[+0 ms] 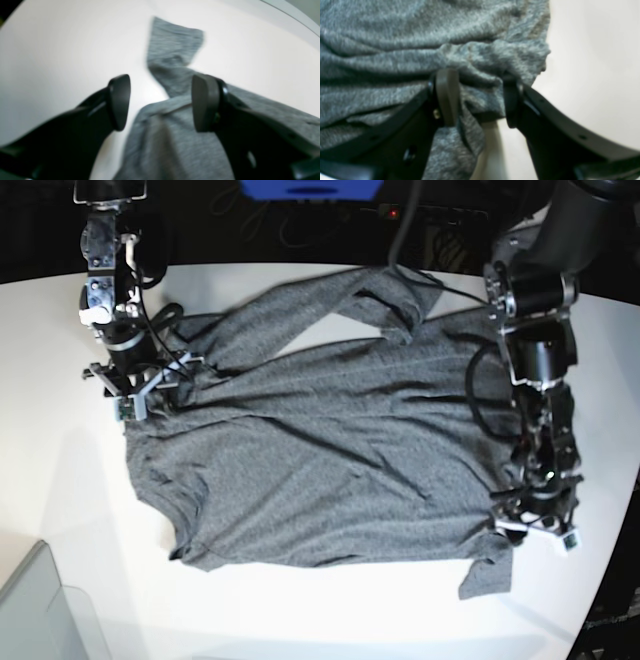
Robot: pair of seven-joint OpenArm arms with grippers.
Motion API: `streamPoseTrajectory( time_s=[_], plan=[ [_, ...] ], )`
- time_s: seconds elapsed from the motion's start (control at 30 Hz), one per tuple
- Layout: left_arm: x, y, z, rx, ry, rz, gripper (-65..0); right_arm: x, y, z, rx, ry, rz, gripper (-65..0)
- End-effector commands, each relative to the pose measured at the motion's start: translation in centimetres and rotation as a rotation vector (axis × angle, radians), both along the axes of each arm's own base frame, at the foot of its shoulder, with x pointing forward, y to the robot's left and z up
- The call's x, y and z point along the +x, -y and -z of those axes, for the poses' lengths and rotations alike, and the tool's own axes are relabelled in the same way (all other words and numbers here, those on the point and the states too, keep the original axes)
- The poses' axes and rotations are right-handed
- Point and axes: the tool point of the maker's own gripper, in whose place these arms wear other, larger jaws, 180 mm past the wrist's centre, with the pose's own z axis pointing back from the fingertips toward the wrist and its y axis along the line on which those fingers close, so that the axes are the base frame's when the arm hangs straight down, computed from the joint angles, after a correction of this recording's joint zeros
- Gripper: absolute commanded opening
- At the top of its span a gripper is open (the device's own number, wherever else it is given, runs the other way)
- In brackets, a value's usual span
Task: Layout the t-shirt on the table in an organized manner, then fold the t-shirt properly
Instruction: 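Move the left gripper down onto the shirt's side edge and grasp it, then pull the grasped side edge with the left gripper outward to smooth it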
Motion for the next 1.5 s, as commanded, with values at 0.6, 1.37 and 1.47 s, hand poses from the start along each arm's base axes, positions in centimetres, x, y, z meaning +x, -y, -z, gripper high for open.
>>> streamPoseTrajectory(
  time_s=[0.6,1.37,1.47],
  plan=[
    [-7.2,7.8,3.8,-0.283,-0.038,0.144,-32.1,0.7,-0.1,-1.2,0.005,0.047,0.0,-35.9],
    [-9.5,6.3,-1.7,-0.286,0.132,0.096,-32.1,0.7,-1.1,-1.0,0.034,0.048,0.003,-35.9],
    [-9.3,3.0,-2.0,-0.281,0.15,0.015,-32.1,0.7,-1.1,-1.0,0.034,0.048,0.003,-35.9]
  ],
)
